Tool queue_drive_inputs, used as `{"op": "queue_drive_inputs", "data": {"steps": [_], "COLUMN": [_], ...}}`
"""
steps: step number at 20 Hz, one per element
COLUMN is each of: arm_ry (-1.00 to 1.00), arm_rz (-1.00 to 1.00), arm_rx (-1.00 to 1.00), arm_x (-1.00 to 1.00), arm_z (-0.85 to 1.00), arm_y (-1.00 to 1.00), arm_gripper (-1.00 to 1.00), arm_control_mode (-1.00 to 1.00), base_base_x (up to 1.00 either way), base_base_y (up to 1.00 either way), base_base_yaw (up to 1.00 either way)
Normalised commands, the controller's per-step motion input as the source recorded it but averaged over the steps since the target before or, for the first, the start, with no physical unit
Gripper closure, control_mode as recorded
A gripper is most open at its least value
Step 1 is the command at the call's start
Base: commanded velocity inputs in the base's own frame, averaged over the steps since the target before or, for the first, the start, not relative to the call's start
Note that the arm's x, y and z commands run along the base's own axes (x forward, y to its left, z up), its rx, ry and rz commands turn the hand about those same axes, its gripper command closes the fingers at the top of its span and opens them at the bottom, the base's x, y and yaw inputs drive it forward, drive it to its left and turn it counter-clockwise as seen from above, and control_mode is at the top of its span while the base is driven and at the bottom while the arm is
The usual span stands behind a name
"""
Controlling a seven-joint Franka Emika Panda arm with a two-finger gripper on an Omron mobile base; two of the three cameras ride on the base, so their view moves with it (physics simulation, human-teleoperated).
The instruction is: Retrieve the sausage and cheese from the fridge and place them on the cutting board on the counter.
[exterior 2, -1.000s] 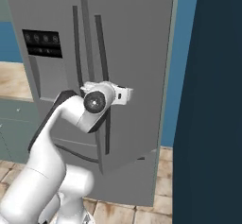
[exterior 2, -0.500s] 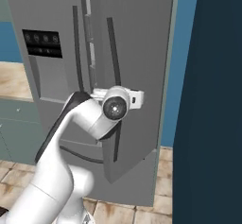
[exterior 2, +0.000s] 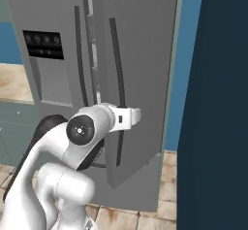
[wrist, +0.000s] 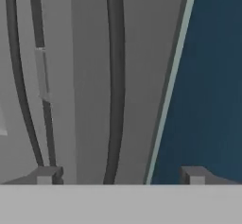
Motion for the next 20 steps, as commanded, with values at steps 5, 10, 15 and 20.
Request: {"op": "queue_drive_inputs", "data": {"steps": [5,10,15,20], "arm_ry": [0.06,0.11,0.04,0.0], "arm_rz": [-0.2,-0.1,-0.18,-0.23], "arm_rx": [-0.3,-0.41,-0.38,-0.19], "arm_x": [-0.5,-0.03,0.32,0.58], "arm_z": [0.17,-0.05,-0.24,-0.07], "arm_y": [0.8,1.0,1.0,0.94], "arm_gripper": [-1.0,-1.0,-1.0,-1.0], "arm_control_mode": [-1.0,-1.0,-1.0,-1.0], "base_base_x": [0.0,0.0,0.0,0.0], "base_base_y": [0.0,0.0,0.0,0.0], "base_base_yaw": [0.0,0.0,0.0,0.0]}}
